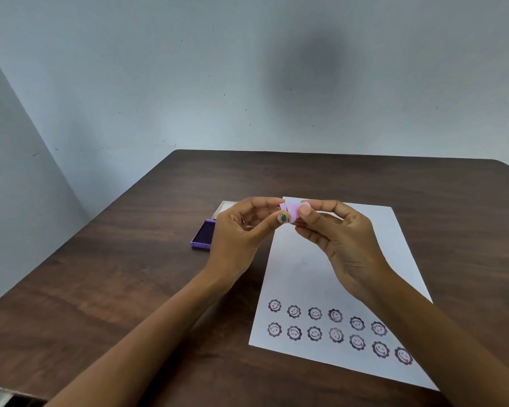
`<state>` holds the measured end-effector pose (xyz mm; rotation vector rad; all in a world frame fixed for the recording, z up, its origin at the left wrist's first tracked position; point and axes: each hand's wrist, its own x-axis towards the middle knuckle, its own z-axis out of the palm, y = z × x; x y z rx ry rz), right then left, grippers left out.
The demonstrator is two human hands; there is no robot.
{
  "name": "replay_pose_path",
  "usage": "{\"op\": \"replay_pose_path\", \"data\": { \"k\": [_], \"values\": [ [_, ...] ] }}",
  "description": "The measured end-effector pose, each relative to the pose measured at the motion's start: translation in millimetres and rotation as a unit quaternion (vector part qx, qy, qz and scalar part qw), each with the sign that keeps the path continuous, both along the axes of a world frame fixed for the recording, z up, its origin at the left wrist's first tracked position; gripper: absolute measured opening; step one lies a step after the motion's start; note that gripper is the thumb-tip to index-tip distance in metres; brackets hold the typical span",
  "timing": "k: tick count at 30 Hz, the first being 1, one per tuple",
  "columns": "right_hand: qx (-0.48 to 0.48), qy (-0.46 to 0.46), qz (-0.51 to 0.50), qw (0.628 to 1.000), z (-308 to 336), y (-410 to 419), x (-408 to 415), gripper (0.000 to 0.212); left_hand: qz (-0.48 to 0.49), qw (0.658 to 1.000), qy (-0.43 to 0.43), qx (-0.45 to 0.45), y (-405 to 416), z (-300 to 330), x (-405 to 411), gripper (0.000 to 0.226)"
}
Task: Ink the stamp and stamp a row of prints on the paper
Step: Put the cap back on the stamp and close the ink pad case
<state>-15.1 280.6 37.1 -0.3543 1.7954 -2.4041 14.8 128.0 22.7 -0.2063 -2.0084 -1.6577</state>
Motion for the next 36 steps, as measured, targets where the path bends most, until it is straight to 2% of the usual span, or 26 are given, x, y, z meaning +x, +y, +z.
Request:
{"op": "replay_pose_path", "data": {
  "k": [5,13,20,27,31,36],
  "values": [
    [0.009,0.01,-0.017,1.0,-3,-1,0,0.02,0.021,0.999,0.004,-0.025,1,-2,-1,0.025],
    [0.038,0.029,-0.04,0.998,-4,-4,1,0.023,0.031,0.999,0.009,-0.024,0,-3,-1,0.026],
    [0.103,0.124,-0.07,0.984,-3,-3,4,0.018,0.036,0.998,0.009,-0.04,1,-8,-1,0.029],
    [0.089,0.1,-0.04,0.99,-1,1,-1,0.024,0.033,0.998,0.023,-0.045,-1,-8,-3,0.03],
    [0.083,0.095,-0.035,0.991,-2,0,0,0.026,0.015,0.995,0.013,-0.097,-6,-3,-3,0.033],
    [0.1,0.094,-0.055,0.989,-6,0,-3,0.024,0.062,0.979,-0.032,-0.194,-33,3,-6,0.042]
  ]
}}
